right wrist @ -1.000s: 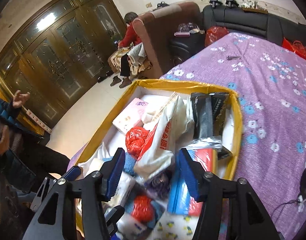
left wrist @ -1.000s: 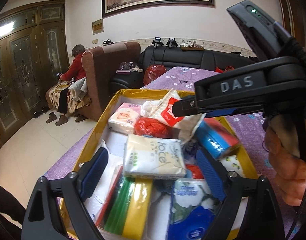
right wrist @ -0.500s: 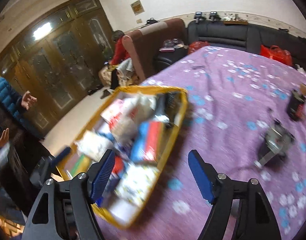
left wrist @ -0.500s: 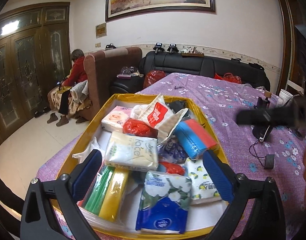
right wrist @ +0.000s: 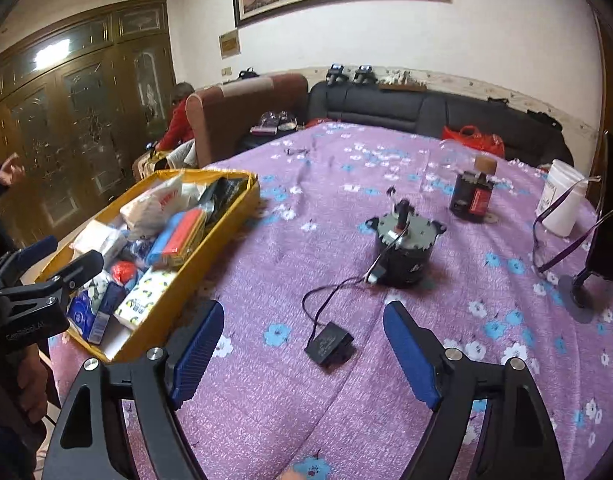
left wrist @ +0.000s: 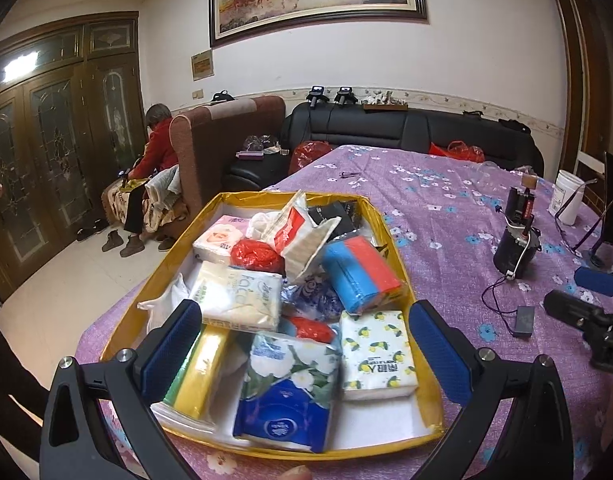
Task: Organize soft objects
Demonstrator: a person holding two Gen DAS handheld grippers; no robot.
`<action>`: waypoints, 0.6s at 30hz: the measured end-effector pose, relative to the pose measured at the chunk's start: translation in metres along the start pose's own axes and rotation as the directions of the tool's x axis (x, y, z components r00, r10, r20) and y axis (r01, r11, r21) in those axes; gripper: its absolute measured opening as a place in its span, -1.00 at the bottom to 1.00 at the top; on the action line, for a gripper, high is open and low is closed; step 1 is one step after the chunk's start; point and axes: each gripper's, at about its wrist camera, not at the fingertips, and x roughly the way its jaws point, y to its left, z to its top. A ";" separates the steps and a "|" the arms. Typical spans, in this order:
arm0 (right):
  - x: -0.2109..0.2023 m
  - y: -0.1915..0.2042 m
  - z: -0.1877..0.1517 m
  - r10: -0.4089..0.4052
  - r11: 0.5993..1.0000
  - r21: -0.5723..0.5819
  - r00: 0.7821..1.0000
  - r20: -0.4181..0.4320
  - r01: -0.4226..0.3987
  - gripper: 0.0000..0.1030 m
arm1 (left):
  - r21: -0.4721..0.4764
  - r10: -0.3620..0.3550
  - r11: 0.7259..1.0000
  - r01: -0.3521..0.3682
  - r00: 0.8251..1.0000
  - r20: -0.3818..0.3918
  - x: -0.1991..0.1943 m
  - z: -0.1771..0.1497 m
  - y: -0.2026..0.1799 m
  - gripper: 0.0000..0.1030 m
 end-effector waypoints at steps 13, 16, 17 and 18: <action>-0.018 0.021 -0.005 -0.005 0.995 -0.098 0.991 0.137 0.018 0.99 | 0.050 0.065 0.997 -0.064 0.998 -0.018 -0.005 -0.008 -0.011 1.00; -0.018 0.021 -0.006 0.043 0.995 -0.093 0.990 0.133 -0.031 0.99 | 0.031 0.068 0.997 -0.067 0.997 -0.024 -0.006 -0.010 -0.006 1.00; -0.017 0.021 -0.006 0.054 0.995 -0.091 0.990 0.128 -0.042 0.99 | 0.027 0.072 0.997 -0.071 0.997 -0.024 -0.006 -0.009 -0.005 1.00; -0.016 0.021 -0.007 0.063 0.995 -0.087 0.990 0.127 -0.052 0.99 | 0.024 0.075 0.997 -0.075 0.997 -0.022 -0.006 -0.010 -0.004 1.00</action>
